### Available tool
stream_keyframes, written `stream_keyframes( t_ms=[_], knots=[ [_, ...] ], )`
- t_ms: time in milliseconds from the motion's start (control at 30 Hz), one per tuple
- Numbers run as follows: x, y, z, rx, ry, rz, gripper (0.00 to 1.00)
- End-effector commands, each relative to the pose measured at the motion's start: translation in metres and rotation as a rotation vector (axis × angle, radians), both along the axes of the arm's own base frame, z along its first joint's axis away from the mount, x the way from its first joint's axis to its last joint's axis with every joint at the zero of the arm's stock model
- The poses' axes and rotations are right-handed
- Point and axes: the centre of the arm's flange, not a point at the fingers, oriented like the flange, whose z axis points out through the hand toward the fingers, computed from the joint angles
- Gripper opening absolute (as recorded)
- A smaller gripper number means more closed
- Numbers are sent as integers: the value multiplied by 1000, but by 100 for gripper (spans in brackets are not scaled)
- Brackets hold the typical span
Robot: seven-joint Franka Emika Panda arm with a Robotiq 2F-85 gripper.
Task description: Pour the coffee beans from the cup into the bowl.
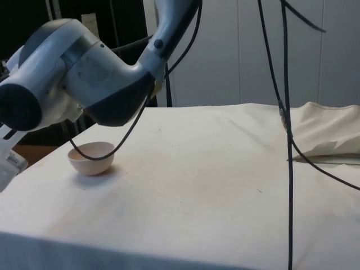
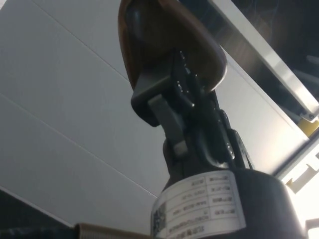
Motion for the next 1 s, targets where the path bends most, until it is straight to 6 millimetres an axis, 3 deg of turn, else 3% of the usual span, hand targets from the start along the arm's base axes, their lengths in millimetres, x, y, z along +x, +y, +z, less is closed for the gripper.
stream_keyframes(
  t_ms=[0,500,967],
  knots=[
    [-2,0,2,4,-4,-2,1],
    [-29,-2,26,48,-58,-12,1],
    [-35,-3,41,114,-96,-52,1]
  ],
)
